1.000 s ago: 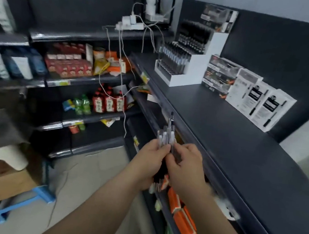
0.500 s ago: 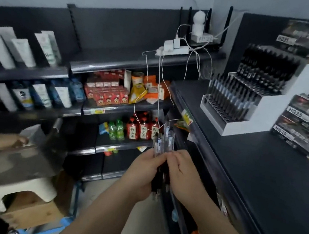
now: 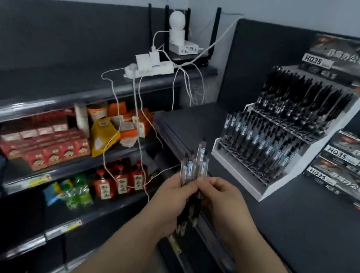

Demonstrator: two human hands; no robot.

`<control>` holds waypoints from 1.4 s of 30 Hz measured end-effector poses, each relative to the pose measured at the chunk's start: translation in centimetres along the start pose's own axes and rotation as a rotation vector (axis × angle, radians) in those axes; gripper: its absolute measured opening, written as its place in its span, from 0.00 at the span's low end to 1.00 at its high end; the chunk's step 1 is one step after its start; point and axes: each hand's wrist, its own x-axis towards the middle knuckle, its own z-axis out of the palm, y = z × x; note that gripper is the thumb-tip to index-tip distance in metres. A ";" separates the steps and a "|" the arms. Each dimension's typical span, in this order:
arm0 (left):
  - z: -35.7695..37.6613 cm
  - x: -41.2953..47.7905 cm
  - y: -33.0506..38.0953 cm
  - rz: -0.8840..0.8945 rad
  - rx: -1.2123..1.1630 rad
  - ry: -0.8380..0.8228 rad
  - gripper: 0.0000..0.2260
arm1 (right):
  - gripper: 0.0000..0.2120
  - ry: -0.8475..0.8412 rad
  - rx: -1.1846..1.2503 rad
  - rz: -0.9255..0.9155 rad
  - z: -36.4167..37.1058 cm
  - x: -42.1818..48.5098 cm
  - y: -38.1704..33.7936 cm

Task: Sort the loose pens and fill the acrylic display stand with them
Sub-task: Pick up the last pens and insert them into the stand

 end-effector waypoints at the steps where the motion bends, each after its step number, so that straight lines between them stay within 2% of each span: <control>1: -0.5 1.2 0.3 -0.013 -0.004 -0.026 0.09 | 0.08 0.019 0.033 -0.002 0.3 0.7 -0.3; 5: -1.7 5.0 1.1 -0.048 0.047 -0.111 0.09 | 0.07 0.199 0.019 -0.051 0.9 2.6 -0.9; 9: -2.0 8.5 1.6 -0.068 0.133 -0.068 0.07 | 0.07 0.481 -0.177 -0.168 -0.7 4.0 -2.6; 12: -1.9 10.8 2.1 -0.034 0.116 -0.061 0.06 | 0.04 0.617 -0.319 -0.303 -2.0 5.4 -4.4; 17: -1.8 12.9 3.7 0.002 0.151 -0.023 0.05 | 0.02 0.671 -0.451 -0.397 -2.7 8.2 -6.7; 26: -3.0 16.3 4.3 0.042 0.182 -0.074 0.04 | 0.11 0.733 -0.762 -0.437 -2.4 11.6 -5.8; 30: -2.8 18.5 4.3 0.033 0.184 -0.175 0.04 | 0.11 0.813 -0.868 -0.387 -2.1 12.8 -5.0; 42: -5.4 22.3 4.0 -0.065 0.142 -0.436 0.04 | 0.11 1.080 -0.912 -0.199 0.8 14.5 -3.4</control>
